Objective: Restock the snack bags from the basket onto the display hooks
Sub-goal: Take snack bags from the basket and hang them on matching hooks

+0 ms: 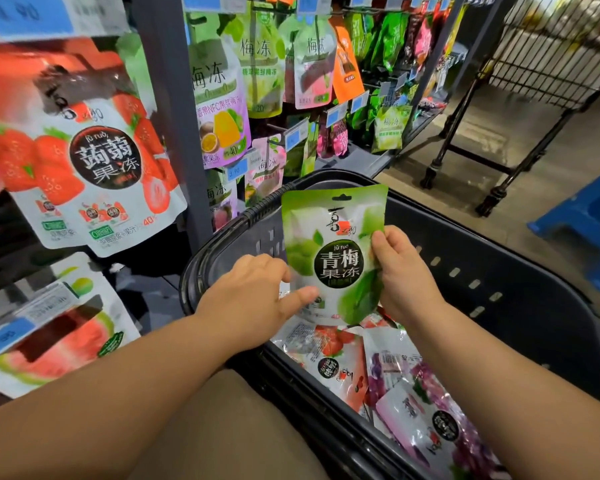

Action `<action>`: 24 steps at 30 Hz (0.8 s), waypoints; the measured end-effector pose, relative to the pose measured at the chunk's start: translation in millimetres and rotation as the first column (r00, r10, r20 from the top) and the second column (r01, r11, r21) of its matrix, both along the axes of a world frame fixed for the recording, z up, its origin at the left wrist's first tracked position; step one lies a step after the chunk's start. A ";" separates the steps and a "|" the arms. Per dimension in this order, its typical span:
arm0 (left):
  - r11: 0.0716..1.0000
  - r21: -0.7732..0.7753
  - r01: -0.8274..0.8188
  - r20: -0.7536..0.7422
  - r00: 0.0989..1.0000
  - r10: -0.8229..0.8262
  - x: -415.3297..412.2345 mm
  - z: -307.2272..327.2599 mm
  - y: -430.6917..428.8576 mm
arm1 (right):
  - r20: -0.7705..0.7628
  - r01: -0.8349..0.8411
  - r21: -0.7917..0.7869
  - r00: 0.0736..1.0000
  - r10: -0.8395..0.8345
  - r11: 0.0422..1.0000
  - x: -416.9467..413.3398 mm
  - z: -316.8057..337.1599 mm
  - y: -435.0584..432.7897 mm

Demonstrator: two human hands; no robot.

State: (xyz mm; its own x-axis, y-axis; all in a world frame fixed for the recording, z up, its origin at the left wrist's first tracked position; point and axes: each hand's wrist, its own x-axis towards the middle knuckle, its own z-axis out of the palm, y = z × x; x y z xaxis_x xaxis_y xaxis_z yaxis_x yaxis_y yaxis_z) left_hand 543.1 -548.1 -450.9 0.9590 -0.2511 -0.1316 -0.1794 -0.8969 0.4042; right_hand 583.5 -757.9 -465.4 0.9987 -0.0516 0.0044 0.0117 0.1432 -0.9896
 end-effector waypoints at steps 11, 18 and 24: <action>0.996 -0.070 -0.047 -0.024 0.999 0.045 1.4 4.1 1.4 | 0.024 -0.043 0.169 0.999 0.039 0.985 -5.4 19.2 11.2; 0.985 -0.169 -0.039 -0.188 0.982 0.007 -3.7 19.2 2.5 | 0.032 -0.104 0.235 0.995 0.099 0.966 -14.1 18.3 29.2; 0.959 -0.195 -0.207 -0.126 0.975 0.184 -0.8 8.0 3.7 | -0.087 -0.193 -0.026 0.978 0.190 0.981 -1.9 25.3 6.0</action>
State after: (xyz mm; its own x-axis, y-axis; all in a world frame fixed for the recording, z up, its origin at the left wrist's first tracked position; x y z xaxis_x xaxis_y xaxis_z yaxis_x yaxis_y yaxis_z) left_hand 542.3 -544.5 -443.0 0.9755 -0.0924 -0.1999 0.0447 -0.8056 0.5907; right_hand 581.6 -751.9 -440.2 0.9869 0.1390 -0.0814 -0.0959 0.1009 -0.9903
